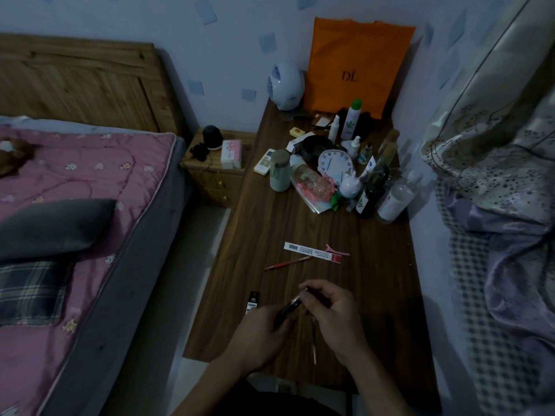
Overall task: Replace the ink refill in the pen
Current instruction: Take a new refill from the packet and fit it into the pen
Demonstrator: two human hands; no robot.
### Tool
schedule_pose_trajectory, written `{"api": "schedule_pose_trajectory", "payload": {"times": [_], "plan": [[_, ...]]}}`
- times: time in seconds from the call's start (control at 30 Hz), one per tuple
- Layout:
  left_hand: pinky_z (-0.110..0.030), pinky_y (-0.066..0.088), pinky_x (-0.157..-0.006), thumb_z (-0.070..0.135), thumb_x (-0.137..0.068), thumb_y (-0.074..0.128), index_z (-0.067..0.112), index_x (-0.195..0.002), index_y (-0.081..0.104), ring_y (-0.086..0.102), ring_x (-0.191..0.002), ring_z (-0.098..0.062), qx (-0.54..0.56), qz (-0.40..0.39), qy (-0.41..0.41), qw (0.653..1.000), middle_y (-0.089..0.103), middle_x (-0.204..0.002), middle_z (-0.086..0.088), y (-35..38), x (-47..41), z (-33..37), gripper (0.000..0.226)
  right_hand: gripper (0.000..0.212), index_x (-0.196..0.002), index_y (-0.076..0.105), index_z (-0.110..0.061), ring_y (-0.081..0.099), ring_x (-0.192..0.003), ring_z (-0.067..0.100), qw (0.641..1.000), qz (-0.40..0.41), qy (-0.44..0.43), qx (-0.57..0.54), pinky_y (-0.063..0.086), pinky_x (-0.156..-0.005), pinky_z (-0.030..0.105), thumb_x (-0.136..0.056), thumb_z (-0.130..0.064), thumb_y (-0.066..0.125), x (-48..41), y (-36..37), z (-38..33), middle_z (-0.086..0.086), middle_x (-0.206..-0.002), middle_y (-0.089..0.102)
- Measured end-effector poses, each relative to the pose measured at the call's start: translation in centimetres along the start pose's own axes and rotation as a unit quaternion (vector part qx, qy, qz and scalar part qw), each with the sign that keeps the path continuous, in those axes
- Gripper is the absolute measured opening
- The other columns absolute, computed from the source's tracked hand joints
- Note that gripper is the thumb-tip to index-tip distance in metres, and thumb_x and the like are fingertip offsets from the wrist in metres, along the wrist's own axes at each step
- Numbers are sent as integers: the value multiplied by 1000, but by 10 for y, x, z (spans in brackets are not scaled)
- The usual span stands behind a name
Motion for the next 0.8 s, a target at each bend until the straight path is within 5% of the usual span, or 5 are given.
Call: {"api": "schedule_pose_trajectory", "payload": {"times": [0.13,0.3,0.4,0.53,0.8], "plan": [[-20,27,-53,30,-96,51,22,-76,59,61,-78,-18,8,-21,-9,1000,69,-77,-9,1,1,-7,22,21,-100,73,-37,71,-85,3,998,-18,8,65,54,-68,14,-92,-18,69,-4,6,6,-14,-92,74],[-16,35,-51,35,-97,49,37,-59,52,56,-86,-7,26,-35,-25,999,52,-57,3,5,-2,-12,38,24,-112,67,-40,70,-74,-3,995,8,-6,97,50,-64,6,-94,-23,66,-1,12,10,-17,-78,72],[-7,37,-52,37,-96,48,38,-62,51,59,-68,6,27,-46,-23,998,54,-57,11,11,0,-15,34,25,-106,68,-43,71,-71,1,996,5,0,88,50,-62,7,-94,-20,67,0,12,15,-24,-79,73],[-14,31,-47,35,-94,55,28,-63,52,52,-50,9,39,-35,-41,998,54,-50,12,15,-10,-16,32,21,-99,72,-42,72,-76,7,998,14,44,35,55,-64,17,-94,-22,66,-6,9,27,-18,-91,74],[-9,39,-57,33,-94,55,36,-82,63,59,-67,10,50,1,-9,999,60,-66,21,18,-18,-21,15,18,-106,73,-33,66,-86,-12,988,91,126,0,54,-63,12,-93,-21,68,-17,-3,55,-19,-94,72]]}}
Point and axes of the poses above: each hand's wrist, its own x-axis away from the middle knuckle, its own y-axis out of the palm, z = x × y, the point moved 5 cm from there along -x, towards the middle knuckle
